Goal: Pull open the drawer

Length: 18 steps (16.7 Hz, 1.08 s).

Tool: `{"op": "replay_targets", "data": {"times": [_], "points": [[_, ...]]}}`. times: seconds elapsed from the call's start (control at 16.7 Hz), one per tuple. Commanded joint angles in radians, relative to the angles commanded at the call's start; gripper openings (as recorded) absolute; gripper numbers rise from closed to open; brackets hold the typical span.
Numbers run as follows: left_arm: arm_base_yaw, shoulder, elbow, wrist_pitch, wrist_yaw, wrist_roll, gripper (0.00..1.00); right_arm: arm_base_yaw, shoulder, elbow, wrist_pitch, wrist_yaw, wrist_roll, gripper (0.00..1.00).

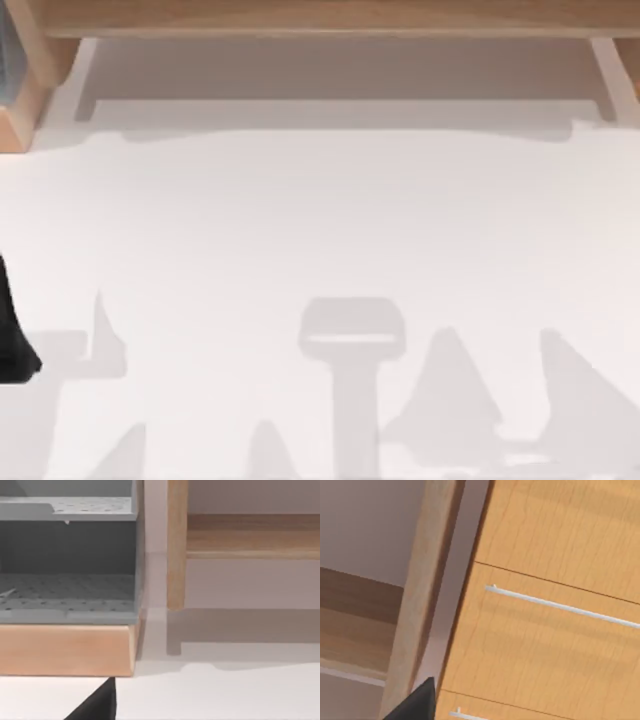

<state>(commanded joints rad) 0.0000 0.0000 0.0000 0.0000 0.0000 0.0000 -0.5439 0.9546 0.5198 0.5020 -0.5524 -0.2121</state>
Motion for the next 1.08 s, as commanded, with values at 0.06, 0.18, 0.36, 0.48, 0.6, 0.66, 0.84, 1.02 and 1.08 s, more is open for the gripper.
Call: {"op": "replay_targets", "data": {"times": [0.06,0.18,0.36,0.48,0.6,0.66,0.84,1.02,1.08], "points": [[0.000,0.000,0.000,0.000,0.000,0.000,1.00,0.002,0.074,0.036,0.042,0.001,-0.072,1.00],[0.000,0.000,0.000,0.000,0.000,0.000,1.00,0.007,0.247,0.112,0.133,0.008,-0.237,1.00],[0.000,0.000,0.000,0.000,0.000,0.000,1.00,0.017,0.538,0.231,0.277,0.026,-0.517,1.00],[0.000,0.000,0.000,0.000,0.000,0.000,1.00,0.027,0.731,0.310,0.373,0.042,-0.709,1.00],[0.000,0.000,0.000,0.000,0.000,0.000,1.00,0.038,0.912,0.384,0.464,0.062,-0.892,1.00],[0.000,0.000,0.000,0.000,0.000,0.000,1.00,0.045,0.995,0.419,0.506,0.072,-0.976,1.00],[0.000,0.000,0.000,0.000,0.000,0.000,1.00,0.064,1.198,0.506,0.615,0.101,-1.184,1.00],[0.000,0.000,0.000,0.000,0.000,0.000,1.00,0.079,1.317,0.563,0.686,0.123,-1.312,1.00],[0.000,0.000,0.000,0.000,0.000,0.000,1.00,0.083,1.336,0.574,0.698,0.127,-1.333,1.00]]}}
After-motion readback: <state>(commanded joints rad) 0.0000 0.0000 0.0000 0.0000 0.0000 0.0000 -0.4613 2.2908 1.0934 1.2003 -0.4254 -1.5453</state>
